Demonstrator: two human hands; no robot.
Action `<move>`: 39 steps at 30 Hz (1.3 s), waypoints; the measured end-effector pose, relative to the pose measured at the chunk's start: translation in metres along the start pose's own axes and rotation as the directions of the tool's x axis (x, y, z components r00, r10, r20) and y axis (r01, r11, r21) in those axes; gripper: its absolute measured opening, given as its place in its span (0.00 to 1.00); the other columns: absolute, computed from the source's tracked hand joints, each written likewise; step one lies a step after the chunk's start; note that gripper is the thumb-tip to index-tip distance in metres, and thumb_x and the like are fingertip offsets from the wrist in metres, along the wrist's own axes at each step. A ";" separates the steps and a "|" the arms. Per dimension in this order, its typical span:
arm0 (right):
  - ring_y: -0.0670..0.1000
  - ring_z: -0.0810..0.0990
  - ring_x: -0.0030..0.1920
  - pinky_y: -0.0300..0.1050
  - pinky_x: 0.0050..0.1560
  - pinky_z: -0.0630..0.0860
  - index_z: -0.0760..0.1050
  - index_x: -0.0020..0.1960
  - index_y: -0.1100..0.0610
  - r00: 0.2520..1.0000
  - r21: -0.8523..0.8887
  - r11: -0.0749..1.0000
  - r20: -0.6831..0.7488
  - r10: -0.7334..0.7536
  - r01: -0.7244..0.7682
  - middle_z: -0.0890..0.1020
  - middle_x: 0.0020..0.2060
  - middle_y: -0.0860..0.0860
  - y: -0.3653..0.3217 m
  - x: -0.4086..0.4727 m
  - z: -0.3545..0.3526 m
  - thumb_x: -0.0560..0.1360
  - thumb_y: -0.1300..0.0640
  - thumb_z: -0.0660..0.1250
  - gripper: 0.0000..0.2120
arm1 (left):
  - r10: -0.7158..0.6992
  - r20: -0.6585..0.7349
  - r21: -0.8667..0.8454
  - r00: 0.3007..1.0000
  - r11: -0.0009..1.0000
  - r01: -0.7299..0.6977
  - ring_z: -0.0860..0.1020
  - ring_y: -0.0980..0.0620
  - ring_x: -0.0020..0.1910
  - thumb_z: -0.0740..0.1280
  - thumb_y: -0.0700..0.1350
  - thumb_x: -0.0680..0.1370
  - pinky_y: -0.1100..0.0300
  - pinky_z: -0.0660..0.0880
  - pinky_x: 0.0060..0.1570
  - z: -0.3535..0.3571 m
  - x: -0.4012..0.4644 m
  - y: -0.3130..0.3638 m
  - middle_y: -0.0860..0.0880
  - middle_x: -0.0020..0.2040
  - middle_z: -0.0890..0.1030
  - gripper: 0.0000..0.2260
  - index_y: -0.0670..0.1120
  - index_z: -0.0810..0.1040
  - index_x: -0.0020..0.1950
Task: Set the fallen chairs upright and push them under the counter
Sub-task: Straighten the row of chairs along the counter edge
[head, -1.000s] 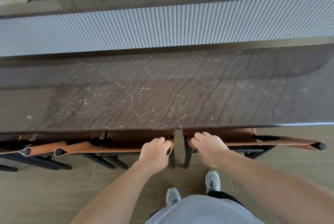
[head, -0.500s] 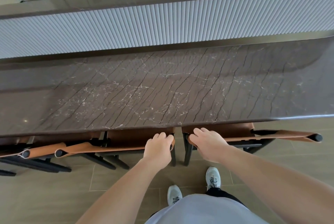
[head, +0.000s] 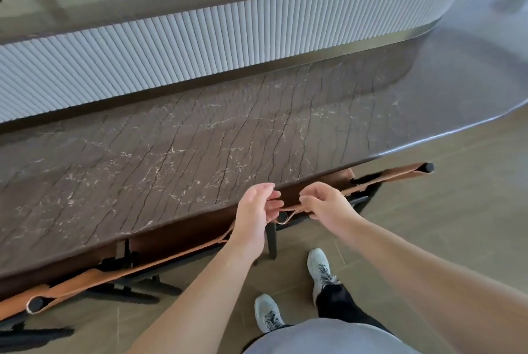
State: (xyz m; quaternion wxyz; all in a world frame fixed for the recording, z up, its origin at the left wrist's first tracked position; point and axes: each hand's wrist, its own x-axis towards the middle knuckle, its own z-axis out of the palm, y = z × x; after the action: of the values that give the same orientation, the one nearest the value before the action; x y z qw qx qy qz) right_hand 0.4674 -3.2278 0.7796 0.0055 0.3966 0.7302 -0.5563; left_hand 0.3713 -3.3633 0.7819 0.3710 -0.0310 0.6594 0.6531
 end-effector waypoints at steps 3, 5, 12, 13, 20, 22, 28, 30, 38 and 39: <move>0.50 0.86 0.43 0.45 0.42 0.78 0.80 0.50 0.54 0.991 0.455 0.883 -0.005 0.135 -0.118 0.85 0.43 0.52 -0.007 -0.015 -0.021 0.79 0.57 0.65 0.05 | -0.027 0.107 -0.139 0.994 0.989 0.042 0.84 0.50 0.47 0.63 0.48 0.81 0.56 0.78 0.47 0.019 -0.003 0.009 0.49 0.47 0.85 0.09 0.47 0.79 0.57; 0.54 0.85 0.44 0.47 0.42 0.79 0.80 0.52 0.57 0.988 0.599 0.791 0.002 0.154 -0.124 0.85 0.43 0.55 -0.007 -0.024 -0.035 0.78 0.57 0.66 0.06 | -0.031 0.152 -0.166 0.988 0.984 0.057 0.84 0.50 0.47 0.63 0.49 0.81 0.56 0.78 0.46 0.033 -0.008 0.014 0.48 0.48 0.85 0.10 0.47 0.80 0.57; 0.52 0.83 0.38 0.47 0.41 0.78 0.80 0.55 0.59 0.992 0.777 0.621 0.029 0.122 -0.099 0.84 0.44 0.55 0.001 -0.035 -0.085 0.77 0.55 0.66 0.10 | -0.004 0.174 -0.196 0.985 0.980 0.039 0.84 0.51 0.46 0.62 0.49 0.81 0.54 0.78 0.48 0.078 -0.031 0.015 0.48 0.48 0.85 0.11 0.47 0.81 0.57; 0.52 0.83 0.38 0.47 0.42 0.78 0.80 0.54 0.59 0.993 0.791 0.604 0.030 0.118 -0.096 0.84 0.43 0.55 0.003 -0.036 -0.094 0.77 0.54 0.66 0.10 | -0.002 0.162 -0.196 0.987 0.980 0.034 0.84 0.51 0.45 0.62 0.48 0.81 0.54 0.78 0.49 0.085 -0.035 0.015 0.48 0.48 0.85 0.11 0.47 0.81 0.57; 0.53 0.80 0.40 0.47 0.44 0.77 0.79 0.51 0.57 0.998 0.823 0.567 0.005 0.065 -0.041 0.82 0.42 0.55 0.039 -0.051 -0.180 0.77 0.56 0.64 0.08 | 0.044 0.191 -0.200 0.981 0.980 -0.005 0.83 0.50 0.46 0.64 0.49 0.79 0.57 0.79 0.45 0.164 -0.054 0.009 0.47 0.50 0.84 0.12 0.48 0.81 0.58; 0.53 0.79 0.42 0.47 0.44 0.78 0.79 0.51 0.57 0.999 0.822 0.568 -0.008 0.051 -0.023 0.81 0.43 0.55 0.052 -0.054 -0.206 0.77 0.56 0.63 0.08 | 0.062 0.218 -0.183 0.974 0.983 -0.022 0.83 0.49 0.47 0.64 0.50 0.79 0.56 0.80 0.46 0.191 -0.059 0.006 0.46 0.51 0.84 0.11 0.48 0.82 0.57; 0.52 0.79 0.41 0.46 0.43 0.76 0.77 0.55 0.58 0.999 0.832 0.555 -0.027 0.023 0.010 0.82 0.43 0.53 0.091 -0.060 -0.280 0.78 0.56 0.63 0.09 | 0.049 0.260 -0.158 0.964 0.987 -0.008 0.82 0.50 0.45 0.65 0.49 0.77 0.55 0.77 0.45 0.268 -0.072 -0.008 0.47 0.49 0.84 0.10 0.50 0.84 0.52; 0.51 0.80 0.40 0.45 0.42 0.76 0.77 0.54 0.57 0.999 0.834 0.552 -0.044 0.019 0.026 0.82 0.42 0.52 0.106 -0.063 -0.303 0.78 0.56 0.62 0.08 | 0.035 0.268 -0.139 0.963 0.990 0.003 0.82 0.50 0.44 0.65 0.49 0.77 0.55 0.76 0.46 0.293 -0.077 -0.014 0.47 0.48 0.84 0.09 0.51 0.86 0.49; 0.51 0.81 0.39 0.45 0.39 0.78 0.80 0.49 0.54 0.989 0.844 0.527 -0.141 0.042 0.098 0.82 0.42 0.52 0.154 -0.073 -0.391 0.69 0.53 0.66 0.11 | 0.040 0.349 -0.098 0.936 0.995 -0.006 0.81 0.49 0.46 0.65 0.49 0.77 0.55 0.75 0.46 0.390 -0.085 -0.029 0.48 0.49 0.83 0.09 0.52 0.85 0.50; 0.51 0.81 0.39 0.45 0.39 0.77 0.80 0.49 0.54 0.987 0.845 0.523 -0.154 0.042 0.109 0.82 0.42 0.52 0.158 -0.072 -0.400 0.69 0.53 0.66 0.11 | 0.037 0.357 -0.088 0.933 0.996 -0.006 0.81 0.49 0.46 0.65 0.49 0.77 0.55 0.75 0.46 0.401 -0.084 -0.029 0.48 0.48 0.83 0.09 0.52 0.85 0.49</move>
State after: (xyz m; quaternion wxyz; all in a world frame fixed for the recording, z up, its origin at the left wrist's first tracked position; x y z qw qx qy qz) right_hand 0.7831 -2.9316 0.8367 -0.2561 0.3765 0.3715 -0.8091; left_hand 0.6275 -3.0504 0.8533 0.4761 0.0799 0.5523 0.6796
